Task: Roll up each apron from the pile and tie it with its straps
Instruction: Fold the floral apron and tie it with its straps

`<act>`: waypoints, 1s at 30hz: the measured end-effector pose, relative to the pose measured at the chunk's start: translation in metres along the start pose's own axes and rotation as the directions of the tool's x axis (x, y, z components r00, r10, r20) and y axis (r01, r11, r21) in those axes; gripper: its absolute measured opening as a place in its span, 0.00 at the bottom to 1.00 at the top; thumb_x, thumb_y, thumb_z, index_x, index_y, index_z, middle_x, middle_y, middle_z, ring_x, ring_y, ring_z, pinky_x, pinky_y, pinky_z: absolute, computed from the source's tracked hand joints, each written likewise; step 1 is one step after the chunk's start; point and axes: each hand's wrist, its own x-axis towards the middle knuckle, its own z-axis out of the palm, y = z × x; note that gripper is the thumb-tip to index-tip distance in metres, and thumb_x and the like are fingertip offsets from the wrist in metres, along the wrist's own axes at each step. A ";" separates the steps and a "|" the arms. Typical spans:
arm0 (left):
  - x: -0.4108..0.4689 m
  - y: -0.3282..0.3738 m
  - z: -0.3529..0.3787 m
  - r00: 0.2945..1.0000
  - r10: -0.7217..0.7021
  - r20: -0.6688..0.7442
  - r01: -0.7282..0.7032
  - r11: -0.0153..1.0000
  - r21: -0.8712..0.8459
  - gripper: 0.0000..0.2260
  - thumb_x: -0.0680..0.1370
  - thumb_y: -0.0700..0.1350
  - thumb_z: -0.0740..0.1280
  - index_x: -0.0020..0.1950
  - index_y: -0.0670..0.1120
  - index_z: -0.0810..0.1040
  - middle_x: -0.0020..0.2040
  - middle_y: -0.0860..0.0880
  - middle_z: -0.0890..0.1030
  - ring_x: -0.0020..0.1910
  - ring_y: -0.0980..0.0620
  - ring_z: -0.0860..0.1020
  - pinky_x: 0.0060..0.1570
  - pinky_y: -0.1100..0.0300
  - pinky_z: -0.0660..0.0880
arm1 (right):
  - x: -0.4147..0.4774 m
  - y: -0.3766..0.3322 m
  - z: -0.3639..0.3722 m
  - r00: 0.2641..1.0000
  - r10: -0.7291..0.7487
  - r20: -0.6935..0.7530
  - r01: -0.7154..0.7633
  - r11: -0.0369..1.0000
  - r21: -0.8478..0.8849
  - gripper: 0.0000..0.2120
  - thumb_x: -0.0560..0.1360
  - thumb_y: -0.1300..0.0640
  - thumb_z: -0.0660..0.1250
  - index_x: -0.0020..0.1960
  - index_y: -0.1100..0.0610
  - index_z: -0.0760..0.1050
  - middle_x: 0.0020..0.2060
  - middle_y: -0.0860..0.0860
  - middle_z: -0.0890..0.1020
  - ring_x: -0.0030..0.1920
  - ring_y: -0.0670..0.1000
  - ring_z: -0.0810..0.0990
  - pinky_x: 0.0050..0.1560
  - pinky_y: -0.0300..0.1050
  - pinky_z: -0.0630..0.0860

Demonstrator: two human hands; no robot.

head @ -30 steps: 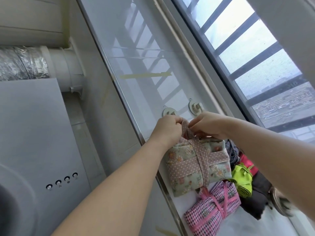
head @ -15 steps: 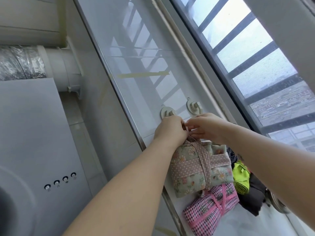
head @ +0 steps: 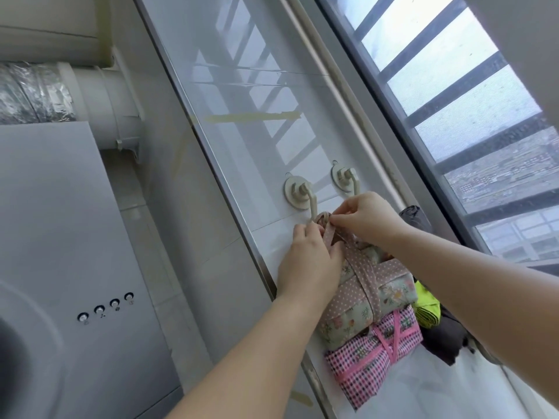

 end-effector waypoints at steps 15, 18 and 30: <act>-0.020 -0.003 -0.010 0.997 0.074 0.019 -0.076 0.993 0.095 0.27 0.78 0.56 0.65 0.74 0.52 0.61 0.64 0.51 0.67 0.58 0.49 0.75 0.54 0.56 0.75 | -0.039 0.046 -0.007 0.940 0.199 0.276 -0.322 0.781 0.535 0.16 0.75 0.65 0.61 0.62 0.57 0.72 0.52 0.56 0.80 0.49 0.54 0.79 0.47 0.50 0.77; -0.024 -0.005 -0.003 0.996 0.084 0.009 -0.084 0.985 0.148 0.26 0.79 0.56 0.62 0.75 0.51 0.59 0.64 0.49 0.68 0.58 0.48 0.76 0.52 0.54 0.77 | -0.046 0.050 0.001 0.970 0.155 0.189 -0.203 0.941 0.272 0.19 0.75 0.65 0.63 0.65 0.55 0.70 0.50 0.52 0.80 0.46 0.53 0.80 0.46 0.47 0.78; -0.036 -0.007 -0.005 0.980 0.163 0.112 -0.193 0.908 0.372 0.25 0.82 0.54 0.54 0.78 0.49 0.55 0.75 0.47 0.61 0.68 0.47 0.67 0.62 0.54 0.69 | -0.102 0.037 0.049 0.999 -0.037 -0.020 0.038 0.999 0.018 0.29 0.80 0.46 0.54 0.77 0.57 0.52 0.76 0.50 0.54 0.75 0.47 0.52 0.71 0.36 0.46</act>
